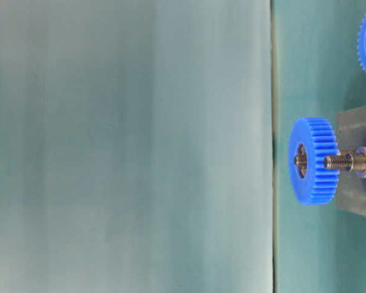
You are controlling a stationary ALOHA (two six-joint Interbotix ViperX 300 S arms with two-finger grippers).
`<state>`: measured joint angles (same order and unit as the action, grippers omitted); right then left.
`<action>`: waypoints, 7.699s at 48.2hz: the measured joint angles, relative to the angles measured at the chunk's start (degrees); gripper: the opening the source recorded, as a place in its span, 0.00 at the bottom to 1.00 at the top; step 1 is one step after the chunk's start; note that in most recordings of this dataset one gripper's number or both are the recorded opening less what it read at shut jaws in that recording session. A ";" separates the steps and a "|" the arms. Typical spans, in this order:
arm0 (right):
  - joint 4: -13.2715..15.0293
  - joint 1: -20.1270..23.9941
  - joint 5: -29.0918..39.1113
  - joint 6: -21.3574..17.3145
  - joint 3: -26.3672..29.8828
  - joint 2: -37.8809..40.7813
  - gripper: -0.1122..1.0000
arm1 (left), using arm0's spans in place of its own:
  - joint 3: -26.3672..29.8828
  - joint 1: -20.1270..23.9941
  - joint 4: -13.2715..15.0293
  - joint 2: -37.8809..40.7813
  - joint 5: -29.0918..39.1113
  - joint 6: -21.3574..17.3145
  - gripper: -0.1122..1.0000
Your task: Fit the small gear onto the shaft.
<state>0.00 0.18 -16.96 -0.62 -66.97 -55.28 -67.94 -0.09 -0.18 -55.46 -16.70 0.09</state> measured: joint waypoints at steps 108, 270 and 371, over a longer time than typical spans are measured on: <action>-6.24 -11.07 56.07 -4.75 34.98 64.07 0.81 | 10.46 2.90 -0.35 11.87 24.17 0.70 0.10; -7.03 -4.13 76.29 -8.61 66.45 74.00 0.41 | 6.06 2.81 -0.35 6.59 23.91 4.83 0.10; -24.52 5.19 -12.48 -58.27 19.69 61.70 0.74 | 6.15 2.81 -0.35 6.33 23.99 4.83 0.10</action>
<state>-24.52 5.36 -29.44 -58.89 -47.29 6.42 -61.79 2.72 -0.53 -49.13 7.29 4.92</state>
